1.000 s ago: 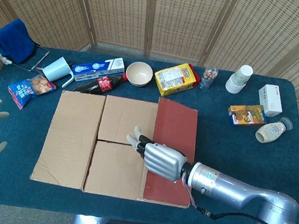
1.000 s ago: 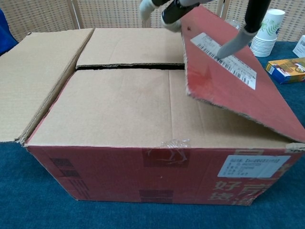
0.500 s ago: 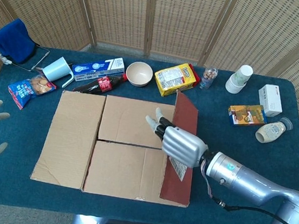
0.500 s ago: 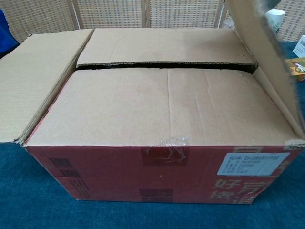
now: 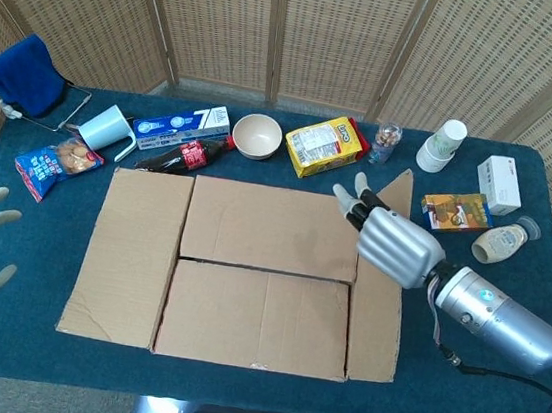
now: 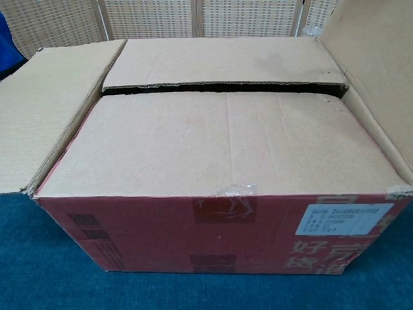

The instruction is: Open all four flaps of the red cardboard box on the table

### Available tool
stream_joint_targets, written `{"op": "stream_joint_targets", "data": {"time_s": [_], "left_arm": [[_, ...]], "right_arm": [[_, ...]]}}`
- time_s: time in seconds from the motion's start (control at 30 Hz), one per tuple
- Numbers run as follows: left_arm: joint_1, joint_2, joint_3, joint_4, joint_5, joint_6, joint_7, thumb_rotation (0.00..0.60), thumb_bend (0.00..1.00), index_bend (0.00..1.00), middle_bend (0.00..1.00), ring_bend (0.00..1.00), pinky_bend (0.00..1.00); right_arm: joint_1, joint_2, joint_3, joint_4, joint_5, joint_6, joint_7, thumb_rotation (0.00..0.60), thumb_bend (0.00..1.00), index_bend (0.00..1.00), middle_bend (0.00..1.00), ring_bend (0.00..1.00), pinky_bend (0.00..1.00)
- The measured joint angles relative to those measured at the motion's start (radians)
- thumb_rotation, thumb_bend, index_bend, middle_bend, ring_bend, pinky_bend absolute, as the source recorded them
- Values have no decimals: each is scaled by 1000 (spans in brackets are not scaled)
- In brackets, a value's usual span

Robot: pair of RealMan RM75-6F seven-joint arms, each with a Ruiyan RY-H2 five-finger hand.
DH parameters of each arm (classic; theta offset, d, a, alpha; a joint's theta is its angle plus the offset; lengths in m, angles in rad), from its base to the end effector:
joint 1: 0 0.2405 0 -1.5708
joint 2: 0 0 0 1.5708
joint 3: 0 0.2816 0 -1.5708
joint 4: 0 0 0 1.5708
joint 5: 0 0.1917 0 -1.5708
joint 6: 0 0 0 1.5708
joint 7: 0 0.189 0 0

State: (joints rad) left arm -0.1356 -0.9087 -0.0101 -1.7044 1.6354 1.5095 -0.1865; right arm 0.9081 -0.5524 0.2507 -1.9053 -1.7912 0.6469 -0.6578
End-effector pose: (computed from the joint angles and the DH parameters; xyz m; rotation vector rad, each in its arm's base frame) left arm -0.2843 0.2308 0.2334 -1.5174 -0.8901 -1.0451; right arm -0.0460 -0.3611 0.2186 2.1364 0.6944 0.2824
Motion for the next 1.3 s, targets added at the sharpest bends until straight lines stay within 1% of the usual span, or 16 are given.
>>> {"op": "stream_joint_targets", "data": {"time_s": [0.17,0.2,0.37,0.53,0.73,0.8,0.93,1.0,1.13,1.17,1.23,1.27,1.3], "left_arm": [[-1,-4,2,2,3,-3,9,562,6,195,17,0,74],[-1,-5,3,2,3,-5,11,559,6,195,17,0,74],[-5,-8,4,0,3,-14,19,560,4,195,16,0,74],[-9,-11,5,-2,3,-22,27,563,4,195,17,0,74],[-11,-13,7,-3,6,-25,32,565,4,195,15,0,74],[-11,-13,8,-4,8,-24,32,566,4,195,15,0,74],[-11,-14,9,-4,10,-24,34,567,4,195,16,0,74],[-12,-15,9,-5,8,-25,38,567,5,195,15,0,74],[-13,-19,9,-4,9,-27,45,563,4,195,15,0,75],[-14,-20,10,-2,12,-27,45,566,5,195,15,0,75],[-14,-23,11,0,17,-26,46,567,4,195,16,0,75],[-15,-24,11,0,20,-26,45,564,4,195,16,0,75],[-16,-25,12,1,22,-26,44,568,4,195,16,0,76]], "right_arm": [[-38,19,-10,63,-2,29,-5,246,284,419,79,0,168],[-44,22,-11,75,0,31,-8,245,286,408,76,0,167],[-75,29,-16,132,16,45,-17,244,286,391,68,0,167],[-108,41,-23,148,13,84,-25,229,287,391,66,0,167],[-141,61,-19,165,14,131,-50,237,325,391,57,0,167],[-149,69,-16,171,16,139,-58,270,326,391,55,0,167],[-165,69,-8,178,21,180,-69,394,331,394,57,0,167],[-173,63,-2,179,28,212,-72,434,338,394,59,0,166],[-195,30,17,175,51,301,-67,507,340,392,66,0,171],[-201,20,19,174,55,323,-65,542,339,389,69,0,177],[-217,-9,24,175,62,374,-58,585,336,387,77,0,201],[-225,-23,25,176,66,397,-55,599,332,384,85,0,216],[-234,-40,26,177,70,422,-51,600,325,381,95,2,233]]}}
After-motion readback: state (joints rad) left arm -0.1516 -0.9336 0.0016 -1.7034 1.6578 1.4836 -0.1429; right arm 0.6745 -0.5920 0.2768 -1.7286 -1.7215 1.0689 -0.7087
